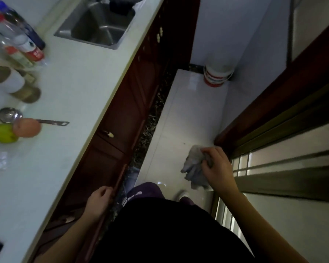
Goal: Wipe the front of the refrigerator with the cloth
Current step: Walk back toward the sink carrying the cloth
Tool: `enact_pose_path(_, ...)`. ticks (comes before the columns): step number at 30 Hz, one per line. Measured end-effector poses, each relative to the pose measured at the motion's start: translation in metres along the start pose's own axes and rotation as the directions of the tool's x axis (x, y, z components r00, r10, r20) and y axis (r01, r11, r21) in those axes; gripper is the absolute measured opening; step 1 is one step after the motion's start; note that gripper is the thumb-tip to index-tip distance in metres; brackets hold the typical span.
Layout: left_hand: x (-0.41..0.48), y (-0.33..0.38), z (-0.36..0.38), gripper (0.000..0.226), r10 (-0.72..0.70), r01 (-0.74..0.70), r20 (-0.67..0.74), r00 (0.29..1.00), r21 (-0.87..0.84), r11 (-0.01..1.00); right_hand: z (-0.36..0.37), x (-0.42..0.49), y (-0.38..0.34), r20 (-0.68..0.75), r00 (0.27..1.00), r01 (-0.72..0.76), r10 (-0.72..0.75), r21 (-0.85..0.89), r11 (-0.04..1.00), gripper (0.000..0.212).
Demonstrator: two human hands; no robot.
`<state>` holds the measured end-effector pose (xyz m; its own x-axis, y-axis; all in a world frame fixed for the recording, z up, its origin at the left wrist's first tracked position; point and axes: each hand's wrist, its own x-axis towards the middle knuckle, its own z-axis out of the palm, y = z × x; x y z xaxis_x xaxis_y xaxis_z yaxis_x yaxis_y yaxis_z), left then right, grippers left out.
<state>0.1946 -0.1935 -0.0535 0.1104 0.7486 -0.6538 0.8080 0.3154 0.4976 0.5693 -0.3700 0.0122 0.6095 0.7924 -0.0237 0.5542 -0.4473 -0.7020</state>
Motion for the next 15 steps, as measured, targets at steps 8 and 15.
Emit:
enact_pose_path(8,0.079,0.087,0.002,0.027,-0.002,0.002,-0.004,1.000,0.030,1.000,-0.011,0.126,0.009,0.002,0.999,-0.045,0.045,0.008,0.999,0.033)
enact_pose_path(15,0.195,0.225,0.011,0.025,0.097,-0.138,0.214,0.972,0.186,0.973,-0.036,0.214,0.010,-0.059,0.977,-0.208,0.206,-0.025,0.978,0.039)
